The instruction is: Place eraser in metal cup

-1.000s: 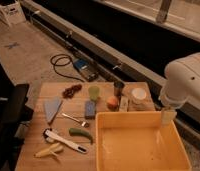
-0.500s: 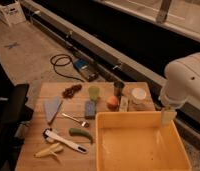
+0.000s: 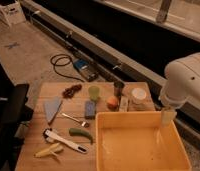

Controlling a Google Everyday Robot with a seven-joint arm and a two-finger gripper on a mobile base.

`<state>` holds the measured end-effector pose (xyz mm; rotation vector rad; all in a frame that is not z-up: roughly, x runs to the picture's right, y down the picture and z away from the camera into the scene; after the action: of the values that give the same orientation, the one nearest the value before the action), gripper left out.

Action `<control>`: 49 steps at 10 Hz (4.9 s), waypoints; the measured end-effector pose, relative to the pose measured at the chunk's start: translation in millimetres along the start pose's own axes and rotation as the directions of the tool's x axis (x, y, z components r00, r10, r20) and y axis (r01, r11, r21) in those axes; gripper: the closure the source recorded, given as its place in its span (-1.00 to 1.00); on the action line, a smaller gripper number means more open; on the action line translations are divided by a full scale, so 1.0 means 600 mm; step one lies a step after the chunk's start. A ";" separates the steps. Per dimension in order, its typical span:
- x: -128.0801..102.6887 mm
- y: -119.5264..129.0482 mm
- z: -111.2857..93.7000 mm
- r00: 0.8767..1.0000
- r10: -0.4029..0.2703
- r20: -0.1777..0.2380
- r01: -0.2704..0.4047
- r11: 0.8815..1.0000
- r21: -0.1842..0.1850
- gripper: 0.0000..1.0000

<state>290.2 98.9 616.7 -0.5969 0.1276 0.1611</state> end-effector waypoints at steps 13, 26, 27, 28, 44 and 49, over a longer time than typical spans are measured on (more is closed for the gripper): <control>-0.214 -0.088 -0.049 0.686 -0.726 -0.054 0.723 0.671 0.164 -0.46; -0.188 -0.190 0.077 0.496 -0.869 0.007 0.864 0.494 0.100 -0.46; -0.187 -0.187 0.087 0.518 -0.855 0.014 0.850 0.517 0.101 -0.46; -0.190 -0.186 0.095 0.537 -0.843 0.018 0.838 0.536 0.101 -0.46; -0.220 -0.250 0.138 0.441 -0.893 -0.085 0.888 0.421 0.183 -0.46; -0.264 -0.227 0.188 0.402 -0.916 0.002 0.901 0.396 0.177 -0.46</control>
<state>168.7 33.7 809.9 -0.4296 -0.3124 -0.9268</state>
